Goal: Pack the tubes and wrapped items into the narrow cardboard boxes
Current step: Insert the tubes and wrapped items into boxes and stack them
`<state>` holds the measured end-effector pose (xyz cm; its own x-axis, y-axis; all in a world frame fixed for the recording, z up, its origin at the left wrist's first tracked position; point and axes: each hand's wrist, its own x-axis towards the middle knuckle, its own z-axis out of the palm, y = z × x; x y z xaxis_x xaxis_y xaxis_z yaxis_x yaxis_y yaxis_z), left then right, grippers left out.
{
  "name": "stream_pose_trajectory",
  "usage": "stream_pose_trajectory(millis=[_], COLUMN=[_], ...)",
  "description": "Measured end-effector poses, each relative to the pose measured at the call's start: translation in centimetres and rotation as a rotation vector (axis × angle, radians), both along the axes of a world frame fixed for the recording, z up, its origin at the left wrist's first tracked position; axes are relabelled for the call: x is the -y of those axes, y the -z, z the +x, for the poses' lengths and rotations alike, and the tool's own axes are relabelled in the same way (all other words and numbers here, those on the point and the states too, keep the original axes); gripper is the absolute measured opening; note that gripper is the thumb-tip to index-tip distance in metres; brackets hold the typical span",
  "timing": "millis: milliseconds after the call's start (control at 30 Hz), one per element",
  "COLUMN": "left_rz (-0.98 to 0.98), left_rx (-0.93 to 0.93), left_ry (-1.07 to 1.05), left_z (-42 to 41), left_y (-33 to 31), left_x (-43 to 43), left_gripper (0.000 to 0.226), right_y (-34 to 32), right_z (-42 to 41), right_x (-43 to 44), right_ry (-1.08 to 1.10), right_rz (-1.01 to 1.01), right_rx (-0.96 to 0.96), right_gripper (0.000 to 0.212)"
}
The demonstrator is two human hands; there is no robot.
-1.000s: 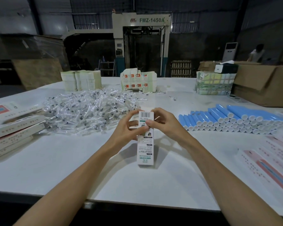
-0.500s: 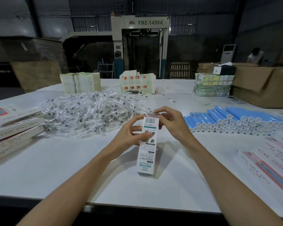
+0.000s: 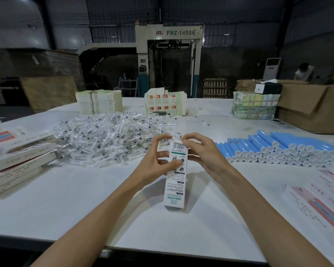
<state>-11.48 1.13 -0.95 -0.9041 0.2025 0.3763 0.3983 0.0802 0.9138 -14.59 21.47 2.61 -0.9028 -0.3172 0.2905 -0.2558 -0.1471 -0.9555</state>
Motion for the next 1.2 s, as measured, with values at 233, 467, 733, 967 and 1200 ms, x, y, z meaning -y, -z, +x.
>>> stream_pose_trajectory(millis=[233, 467, 733, 967, 1200], left_rz=[-0.032, -0.106, -0.111, -0.149, -0.227], left_rx=[-0.008, -0.030, -0.046, -0.044, -0.062], left_ry=[0.033, 0.026, 0.036, 0.055, 0.036], left_z=[-0.2, -0.3, -0.2, -0.1, -0.4], left_y=[0.1, 0.3, 0.2, 0.1, -0.3], left_x=[0.0, 0.1, -0.4, -0.3, 0.3], left_gripper=[0.084, 0.081, 0.066, 0.068, 0.069], right_y=[-0.4, -0.6, -0.4, -0.3, -0.1], right_z=[0.0, -0.1, -0.4, -0.8, -0.4], right_x=[0.0, -0.1, -1.1, -1.6, -1.3], right_ry=[0.050, 0.054, 0.009, -0.014, -0.012], right_rz=[-0.025, 0.044, 0.135, 0.138, 0.190], right_rx=[0.052, 0.055, 0.025, 0.043, -0.085], right_gripper=[0.016, 0.015, 0.019, 0.019, 0.019])
